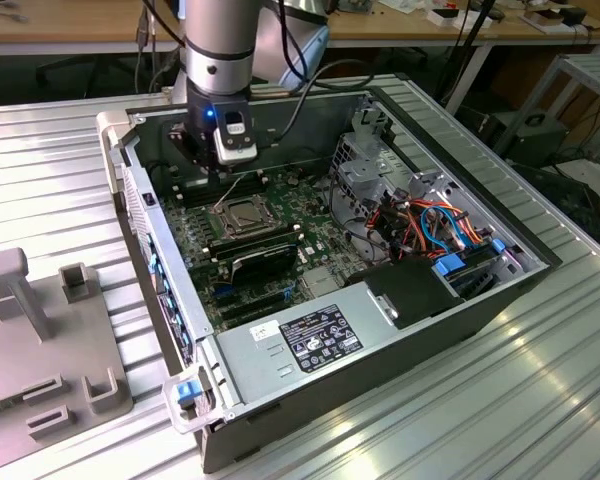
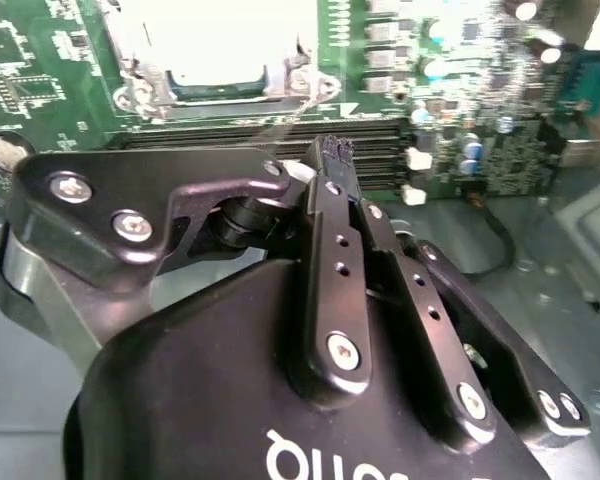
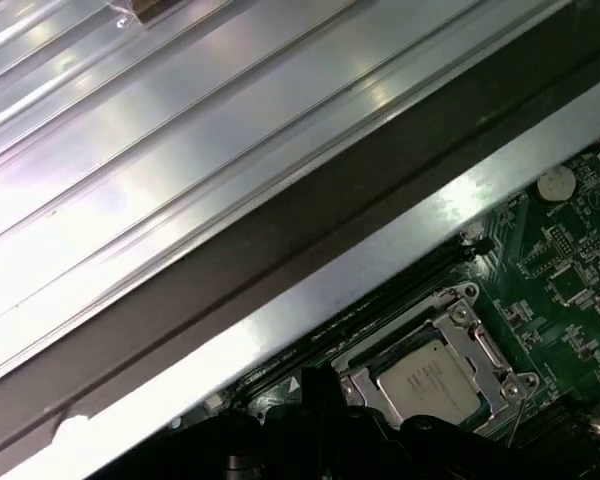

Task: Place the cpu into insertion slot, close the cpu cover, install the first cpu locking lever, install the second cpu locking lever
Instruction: 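Install the first cpu locking lever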

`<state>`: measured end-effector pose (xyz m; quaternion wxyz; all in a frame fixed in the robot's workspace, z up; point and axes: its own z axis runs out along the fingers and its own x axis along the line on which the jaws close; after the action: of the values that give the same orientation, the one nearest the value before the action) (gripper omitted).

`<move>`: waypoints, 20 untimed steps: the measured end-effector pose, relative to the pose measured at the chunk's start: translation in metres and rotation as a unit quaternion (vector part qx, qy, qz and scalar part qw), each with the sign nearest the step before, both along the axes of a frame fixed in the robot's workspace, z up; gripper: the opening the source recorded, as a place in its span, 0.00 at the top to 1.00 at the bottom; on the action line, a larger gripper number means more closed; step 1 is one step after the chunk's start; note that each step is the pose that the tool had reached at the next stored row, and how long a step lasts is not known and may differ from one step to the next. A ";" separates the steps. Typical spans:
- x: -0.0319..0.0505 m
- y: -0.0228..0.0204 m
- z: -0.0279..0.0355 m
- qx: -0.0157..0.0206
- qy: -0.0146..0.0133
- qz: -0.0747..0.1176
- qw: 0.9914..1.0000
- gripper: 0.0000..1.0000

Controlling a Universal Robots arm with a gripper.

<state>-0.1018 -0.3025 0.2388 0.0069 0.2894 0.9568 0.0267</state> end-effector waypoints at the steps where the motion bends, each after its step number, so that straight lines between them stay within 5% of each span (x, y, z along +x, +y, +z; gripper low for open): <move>1: 0.0024 0.0002 -0.0015 0.000 0.000 0.002 1.000 0.89; 5: 0.0060 0.0004 -0.0042 0.000 0.000 0.024 1.000 0.89; 8: 0.0064 0.0004 -0.0050 0.000 0.000 0.053 0.999 0.89; 15: 0.0066 0.0000 -0.0053 0.000 0.000 0.062 0.998 0.89; 20: 0.0066 -0.0013 -0.0054 0.000 0.000 0.100 0.995 0.89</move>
<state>-0.0952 -0.3038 0.2333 0.0042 0.1925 0.9809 0.0270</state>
